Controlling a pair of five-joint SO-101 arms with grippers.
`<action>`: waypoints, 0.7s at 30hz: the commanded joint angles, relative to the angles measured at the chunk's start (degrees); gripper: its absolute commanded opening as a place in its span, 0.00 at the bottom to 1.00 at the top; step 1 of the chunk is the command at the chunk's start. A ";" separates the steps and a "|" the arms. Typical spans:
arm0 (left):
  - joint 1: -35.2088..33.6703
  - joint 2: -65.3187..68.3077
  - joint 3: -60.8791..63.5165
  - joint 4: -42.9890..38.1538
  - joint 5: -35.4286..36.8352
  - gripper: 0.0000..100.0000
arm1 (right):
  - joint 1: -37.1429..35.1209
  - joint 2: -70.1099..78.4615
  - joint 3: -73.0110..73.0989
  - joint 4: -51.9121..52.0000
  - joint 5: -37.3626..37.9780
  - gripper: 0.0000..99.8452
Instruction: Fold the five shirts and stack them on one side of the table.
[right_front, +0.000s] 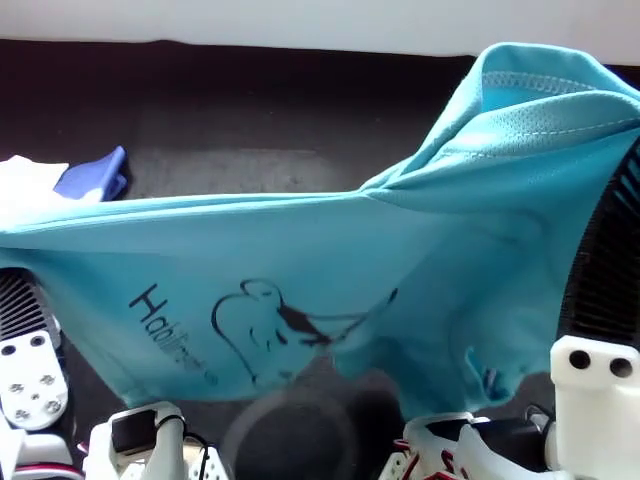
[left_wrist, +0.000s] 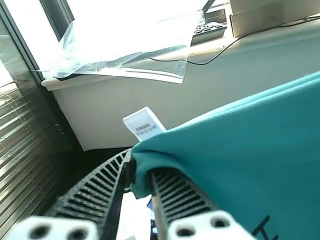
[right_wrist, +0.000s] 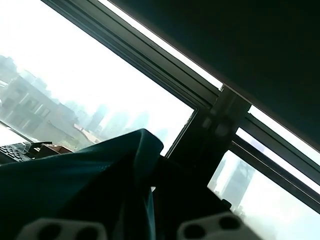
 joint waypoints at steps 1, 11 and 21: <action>0.13 0.75 -0.66 0.18 0.00 0.01 | 0.66 -1.27 -1.54 -1.54 0.97 0.01; 0.22 1.36 2.95 -0.26 0.00 0.01 | 0.57 -2.24 -0.92 5.67 0.70 0.01; 0.48 1.36 33.89 -18.37 -4.31 0.01 | 0.48 18.07 -1.01 6.46 0.62 0.01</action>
